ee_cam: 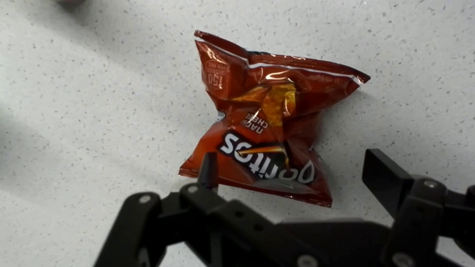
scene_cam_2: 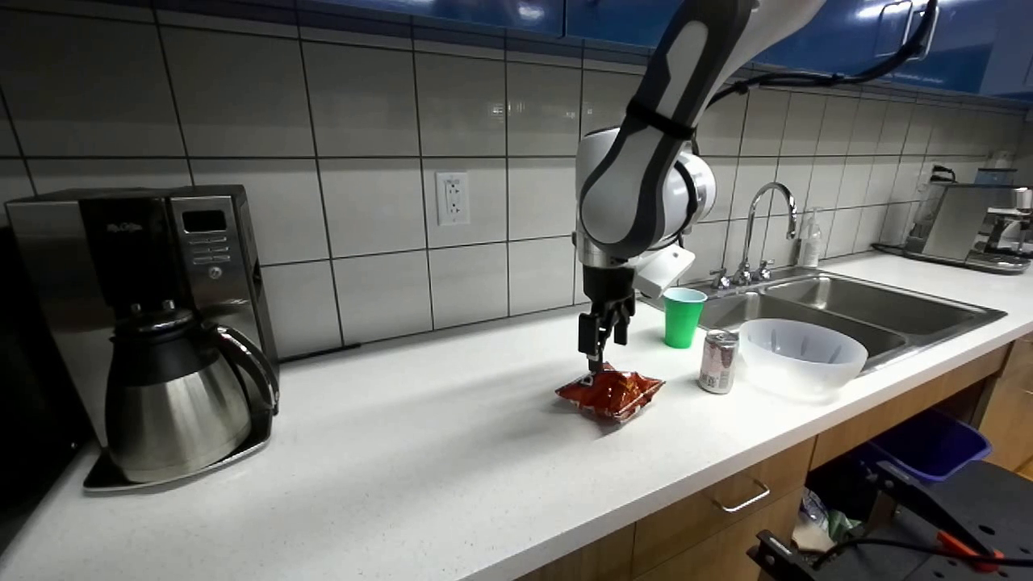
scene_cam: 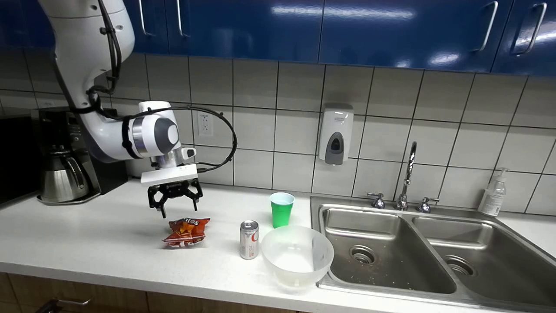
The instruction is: Put the dorito packet into the plastic bowl
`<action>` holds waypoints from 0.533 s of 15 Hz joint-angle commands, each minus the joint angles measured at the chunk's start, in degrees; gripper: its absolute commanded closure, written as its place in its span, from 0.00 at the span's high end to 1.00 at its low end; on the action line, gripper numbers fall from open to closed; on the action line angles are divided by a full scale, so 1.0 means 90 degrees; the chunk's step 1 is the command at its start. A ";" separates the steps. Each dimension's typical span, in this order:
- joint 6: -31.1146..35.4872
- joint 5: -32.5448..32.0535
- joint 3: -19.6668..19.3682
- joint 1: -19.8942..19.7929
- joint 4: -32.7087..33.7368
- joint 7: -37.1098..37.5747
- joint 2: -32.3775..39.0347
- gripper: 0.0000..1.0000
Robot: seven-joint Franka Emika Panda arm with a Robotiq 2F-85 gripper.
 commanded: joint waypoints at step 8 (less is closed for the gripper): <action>0.0020 -0.0238 -0.0011 0.0003 0.0300 -0.0044 0.0414 0.74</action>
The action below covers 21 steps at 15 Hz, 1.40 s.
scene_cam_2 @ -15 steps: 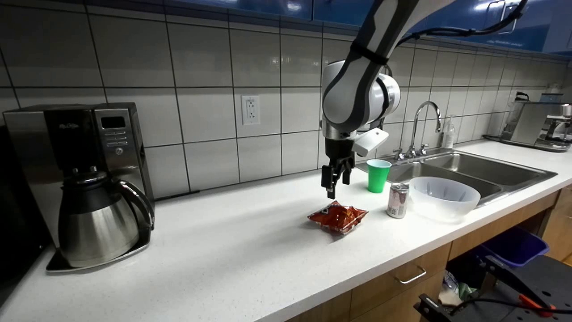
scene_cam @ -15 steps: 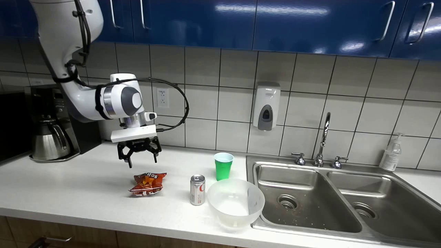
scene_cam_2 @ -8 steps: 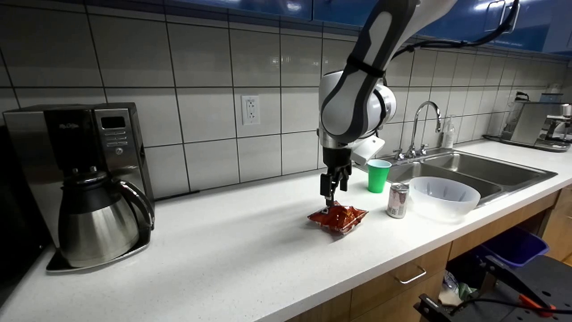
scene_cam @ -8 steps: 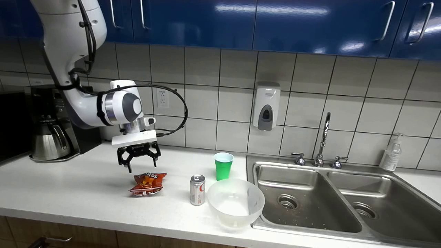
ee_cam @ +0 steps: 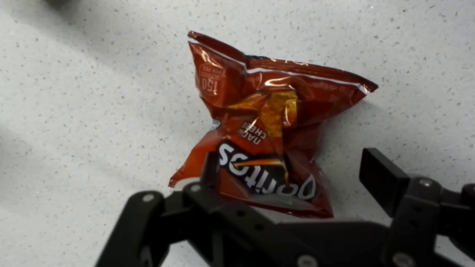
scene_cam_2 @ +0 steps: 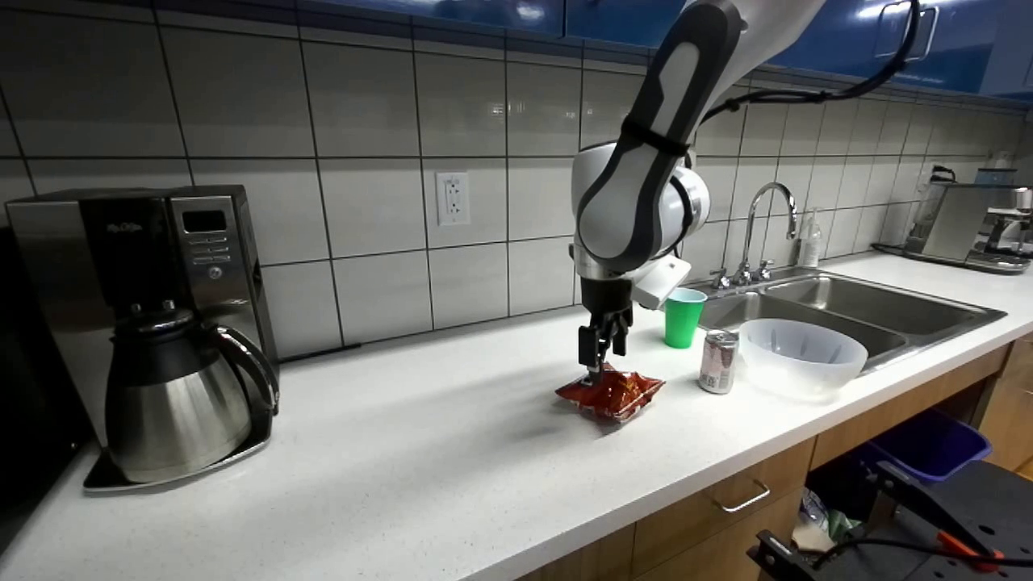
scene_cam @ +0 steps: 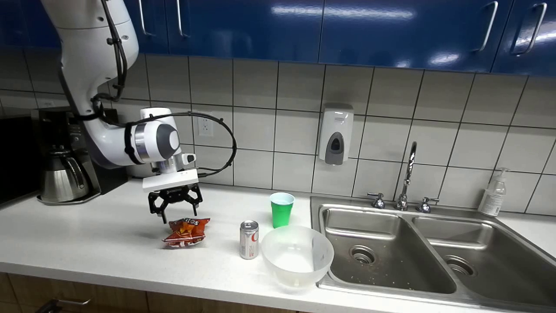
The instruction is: Put the dorito packet into the plastic bowl
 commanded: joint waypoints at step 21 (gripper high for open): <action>0.0184 0.0233 0.0244 -0.0621 -0.0133 -0.0631 -0.0388 0.00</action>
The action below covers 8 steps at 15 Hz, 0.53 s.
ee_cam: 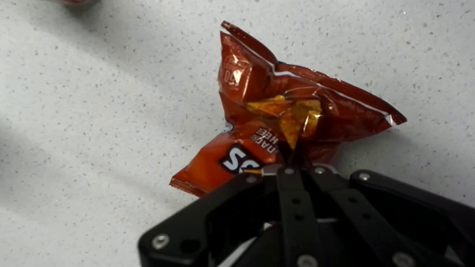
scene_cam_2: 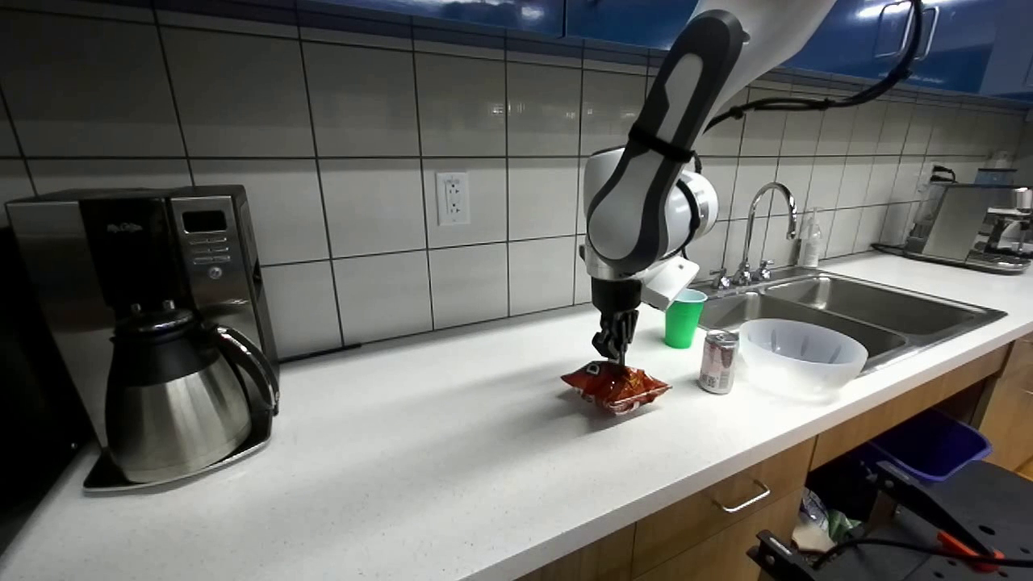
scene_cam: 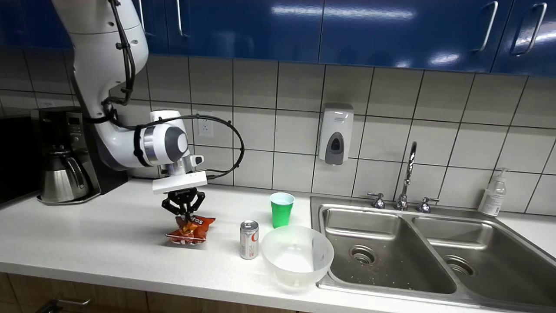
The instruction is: Put the dorito packet into the plastic bowl
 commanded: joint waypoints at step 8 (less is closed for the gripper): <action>0.0331 0.0843 0.0320 -0.0809 -0.0700 -0.0833 -0.1528 0.00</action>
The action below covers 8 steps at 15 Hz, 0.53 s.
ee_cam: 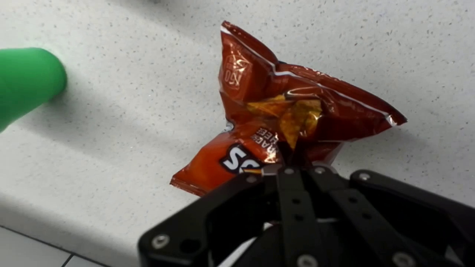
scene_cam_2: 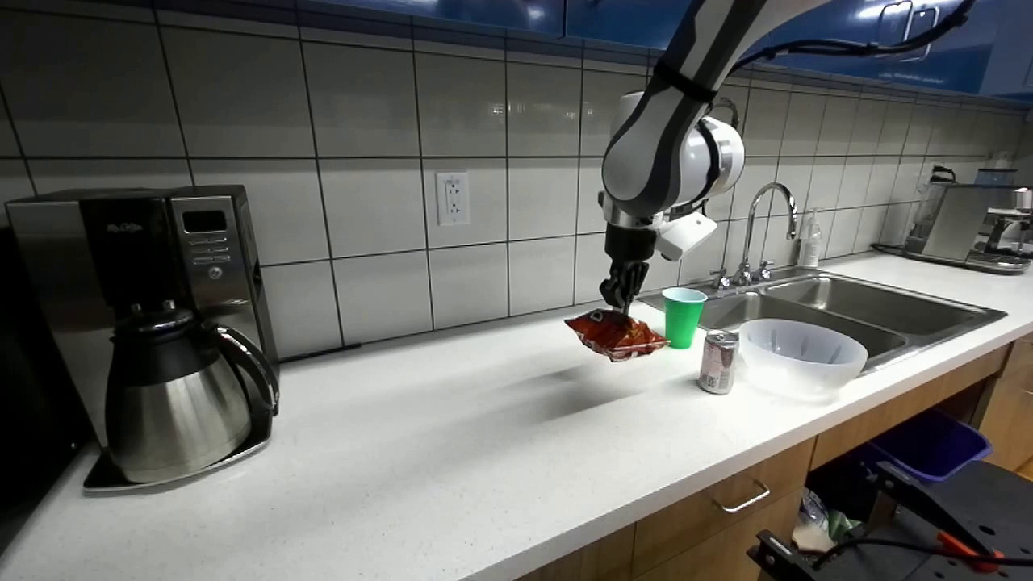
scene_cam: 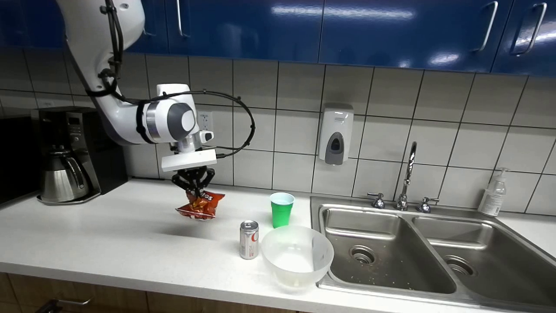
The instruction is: Put the dorito packet into the plastic bowl
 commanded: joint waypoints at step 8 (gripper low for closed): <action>0.0228 0.0879 -0.0273 -0.0697 -0.0869 -0.0494 -0.1345 0.00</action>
